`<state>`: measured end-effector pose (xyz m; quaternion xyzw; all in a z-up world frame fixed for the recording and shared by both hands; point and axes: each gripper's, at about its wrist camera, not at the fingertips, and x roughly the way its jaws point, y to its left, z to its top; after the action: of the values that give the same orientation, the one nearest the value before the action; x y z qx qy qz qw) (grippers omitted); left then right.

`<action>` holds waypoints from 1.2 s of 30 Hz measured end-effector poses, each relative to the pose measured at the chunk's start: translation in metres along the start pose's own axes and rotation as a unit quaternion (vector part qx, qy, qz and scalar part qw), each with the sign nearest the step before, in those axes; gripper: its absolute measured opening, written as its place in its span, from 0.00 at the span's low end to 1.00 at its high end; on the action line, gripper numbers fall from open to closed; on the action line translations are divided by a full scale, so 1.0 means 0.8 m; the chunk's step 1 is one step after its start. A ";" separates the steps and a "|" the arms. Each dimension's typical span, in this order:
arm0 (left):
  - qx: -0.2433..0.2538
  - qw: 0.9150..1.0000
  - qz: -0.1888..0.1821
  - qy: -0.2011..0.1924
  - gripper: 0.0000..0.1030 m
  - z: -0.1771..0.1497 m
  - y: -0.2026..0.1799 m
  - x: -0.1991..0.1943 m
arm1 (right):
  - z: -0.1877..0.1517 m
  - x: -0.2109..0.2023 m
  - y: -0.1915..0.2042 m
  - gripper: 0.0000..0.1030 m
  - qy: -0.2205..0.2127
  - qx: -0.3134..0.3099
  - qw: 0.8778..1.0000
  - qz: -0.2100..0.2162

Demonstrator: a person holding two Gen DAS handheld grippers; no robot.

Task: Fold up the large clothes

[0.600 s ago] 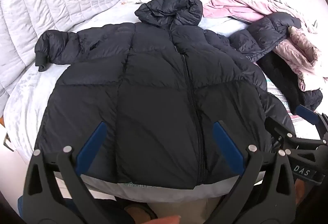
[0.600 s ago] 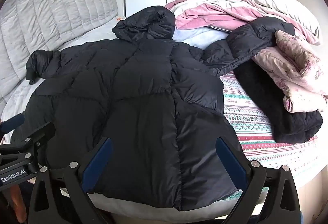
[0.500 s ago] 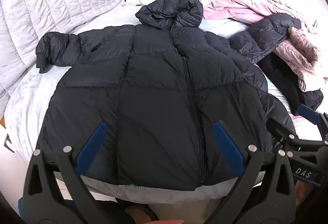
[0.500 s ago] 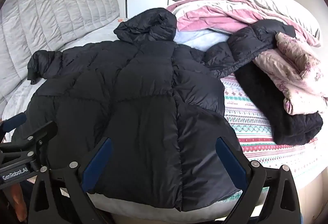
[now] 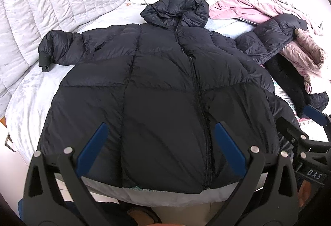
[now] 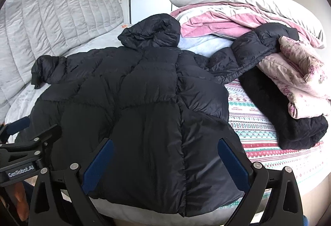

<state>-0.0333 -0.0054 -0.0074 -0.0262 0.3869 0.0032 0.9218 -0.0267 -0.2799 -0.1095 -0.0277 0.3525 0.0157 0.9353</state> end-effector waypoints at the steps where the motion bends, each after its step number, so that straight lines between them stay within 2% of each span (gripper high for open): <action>1: 0.001 1.000 0.000 0.001 1.00 0.000 -0.001 0.000 | -0.001 -0.001 0.000 0.98 -0.005 0.004 1.000 0.003; 7: 0.001 1.000 -0.009 -0.002 1.00 0.001 0.001 -0.002 | -0.001 -0.018 -0.008 0.98 -0.052 0.029 0.998 0.008; 9: -0.001 1.000 -0.008 -0.002 1.00 0.001 0.003 -0.002 | -0.003 -0.017 -0.013 0.98 -0.071 0.039 0.996 0.026; 12: -0.006 1.000 -0.004 -0.001 1.00 0.002 0.007 -0.001 | -0.007 -0.003 -0.023 0.98 -0.042 0.051 0.997 0.032; 15: -0.017 1.000 -0.007 0.003 1.00 0.004 0.015 0.002 | -0.005 -0.010 -0.039 0.98 -0.058 0.060 0.996 0.020; 18: -0.027 1.000 -0.008 0.007 1.00 0.005 0.025 0.005 | 0.002 -0.016 -0.063 0.98 -0.054 0.069 0.996 0.018; 23: -0.049 0.999 -0.002 0.005 1.00 0.006 0.047 0.005 | 0.004 -0.004 -0.141 0.98 -0.010 0.147 0.987 0.062; 27: -0.059 0.998 0.003 0.008 1.00 -0.001 0.063 0.007 | -0.019 0.033 -0.200 0.98 0.072 0.233 0.959 0.145; 30: -0.067 0.998 -0.004 0.018 1.00 -0.006 0.074 0.010 | -0.042 0.057 -0.219 0.98 0.106 0.258 0.948 0.156; 33: -0.081 0.996 -0.012 0.025 1.00 -0.007 0.092 0.012 | -0.065 0.073 -0.226 0.98 0.131 0.238 0.949 0.158; 35: -0.097 0.995 -0.001 0.023 1.00 -0.010 0.118 0.012 | -0.081 0.070 -0.230 0.98 0.140 0.207 0.955 0.161; 36: -0.100 0.995 0.001 0.025 1.00 -0.012 0.127 0.013 | -0.088 0.062 -0.232 0.98 0.138 0.186 0.961 0.148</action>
<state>-0.0358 0.0957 -0.0264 -0.1182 0.4072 0.0424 0.9047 -0.0267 -0.4694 -0.1875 0.1974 0.4750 0.0845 0.8534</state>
